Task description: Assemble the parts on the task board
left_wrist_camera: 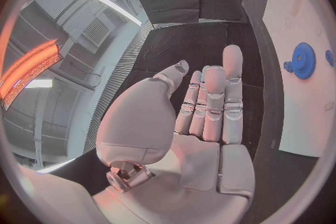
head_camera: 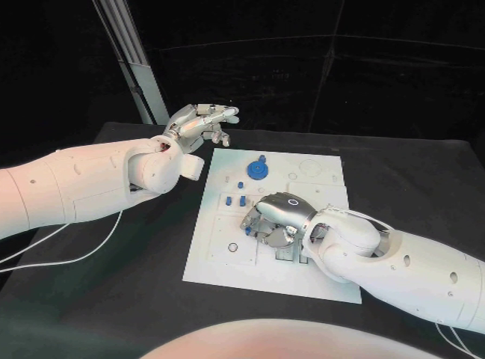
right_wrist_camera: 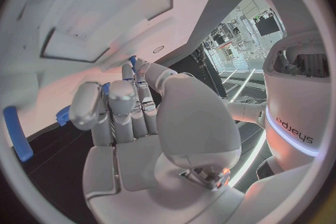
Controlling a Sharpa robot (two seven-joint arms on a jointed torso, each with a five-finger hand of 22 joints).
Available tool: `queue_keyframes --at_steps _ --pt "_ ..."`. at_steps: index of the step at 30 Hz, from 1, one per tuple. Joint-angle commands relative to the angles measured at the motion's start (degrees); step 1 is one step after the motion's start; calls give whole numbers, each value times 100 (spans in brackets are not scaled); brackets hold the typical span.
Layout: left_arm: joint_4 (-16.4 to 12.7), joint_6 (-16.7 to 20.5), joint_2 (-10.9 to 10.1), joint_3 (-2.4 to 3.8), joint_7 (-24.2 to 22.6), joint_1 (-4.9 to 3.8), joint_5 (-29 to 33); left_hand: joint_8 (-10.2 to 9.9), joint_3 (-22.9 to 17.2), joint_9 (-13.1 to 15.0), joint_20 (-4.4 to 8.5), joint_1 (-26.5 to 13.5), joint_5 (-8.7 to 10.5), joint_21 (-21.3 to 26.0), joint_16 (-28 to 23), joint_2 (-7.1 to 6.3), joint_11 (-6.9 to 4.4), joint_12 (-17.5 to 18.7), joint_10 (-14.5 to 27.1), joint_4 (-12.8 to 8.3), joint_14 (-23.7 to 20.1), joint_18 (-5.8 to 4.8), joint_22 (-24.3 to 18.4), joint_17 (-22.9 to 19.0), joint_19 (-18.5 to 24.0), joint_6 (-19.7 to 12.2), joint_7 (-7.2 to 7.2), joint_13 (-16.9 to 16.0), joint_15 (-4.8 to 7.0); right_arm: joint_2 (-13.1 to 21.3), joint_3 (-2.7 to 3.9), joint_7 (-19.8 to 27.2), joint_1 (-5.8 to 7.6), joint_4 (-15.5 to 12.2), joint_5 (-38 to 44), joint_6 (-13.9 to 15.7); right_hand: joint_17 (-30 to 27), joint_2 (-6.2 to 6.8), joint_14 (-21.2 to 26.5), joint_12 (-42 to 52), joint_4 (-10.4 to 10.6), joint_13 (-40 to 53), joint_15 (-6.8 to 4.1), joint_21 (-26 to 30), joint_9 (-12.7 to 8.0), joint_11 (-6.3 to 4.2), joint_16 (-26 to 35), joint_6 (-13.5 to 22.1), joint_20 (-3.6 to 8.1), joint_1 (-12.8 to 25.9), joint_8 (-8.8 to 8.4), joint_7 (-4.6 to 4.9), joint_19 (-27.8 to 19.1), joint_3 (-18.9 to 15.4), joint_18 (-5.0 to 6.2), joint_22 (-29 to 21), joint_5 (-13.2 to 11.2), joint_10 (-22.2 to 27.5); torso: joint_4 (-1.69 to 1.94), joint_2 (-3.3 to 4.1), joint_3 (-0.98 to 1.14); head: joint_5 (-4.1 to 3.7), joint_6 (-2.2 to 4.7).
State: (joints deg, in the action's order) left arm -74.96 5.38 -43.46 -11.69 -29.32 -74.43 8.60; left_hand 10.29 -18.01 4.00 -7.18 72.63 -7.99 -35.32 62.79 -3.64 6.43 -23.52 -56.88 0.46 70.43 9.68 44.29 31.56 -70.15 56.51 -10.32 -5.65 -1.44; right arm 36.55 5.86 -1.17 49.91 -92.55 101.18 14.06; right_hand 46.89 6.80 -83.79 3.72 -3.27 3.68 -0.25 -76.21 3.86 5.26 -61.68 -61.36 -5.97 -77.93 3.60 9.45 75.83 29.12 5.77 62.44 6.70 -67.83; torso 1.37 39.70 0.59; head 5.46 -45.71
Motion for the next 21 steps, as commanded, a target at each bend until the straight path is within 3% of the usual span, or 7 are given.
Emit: queue_keyframes --at_steps 1,7,14,21 --pt "23 -105 11 4 26 -9 18 40 41 -8 8 21 -8 32 -40 32 -12 -27 46 -8 -49 78 -10 -17 12 -47 -15 -2 2 1 0 64 5 -12 42 177 -193 53 59 -22 4 -10 75 91 -12 51 142 132 -28 78 -12 45 -117 -58 19 -144 49 192 -3 -1 -1 -5 5" --pt "50 -112 20 4 38 -9 18 40 41 -8 8 21 -8 32 -40 32 -12 -27 46 -8 -49 78 -10 -17 12 -47 -15 -2 2 8 -1 112 5 -9 20 317 -548 168 164 7 43 -9 155 250 -20 153 395 420 -110 162 -17 141 -288 -200 70 -396 101 546 -2 -5 1 -15 23" --pt "62 -117 25 4 41 -9 18 43 54 -8 6 20 -1 38 -45 31 -9 -34 55 -4 -57 77 -16 -35 11 -53 -17 -1 -1 97 -1 187 4 -89 -46 536 -569 184 164 34 68 -3 166 256 -13 167 403 496 -129 186 -8 152 -288 -291 70 -392 101 615 3 -5 3 -24 50" --pt "57 -114 -2 4 40 -8 18 43 54 -8 6 20 -1 38 -45 31 -9 -34 55 -4 -57 77 -16 -35 11 -53 -17 -1 -1 623 5 123 6 -468 -312 652 -458 125 113 137 90 11 154 197 8 147 298 442 -128 157 21 145 -221 -320 53 -292 161 509 -15 -6 3 -61 117"
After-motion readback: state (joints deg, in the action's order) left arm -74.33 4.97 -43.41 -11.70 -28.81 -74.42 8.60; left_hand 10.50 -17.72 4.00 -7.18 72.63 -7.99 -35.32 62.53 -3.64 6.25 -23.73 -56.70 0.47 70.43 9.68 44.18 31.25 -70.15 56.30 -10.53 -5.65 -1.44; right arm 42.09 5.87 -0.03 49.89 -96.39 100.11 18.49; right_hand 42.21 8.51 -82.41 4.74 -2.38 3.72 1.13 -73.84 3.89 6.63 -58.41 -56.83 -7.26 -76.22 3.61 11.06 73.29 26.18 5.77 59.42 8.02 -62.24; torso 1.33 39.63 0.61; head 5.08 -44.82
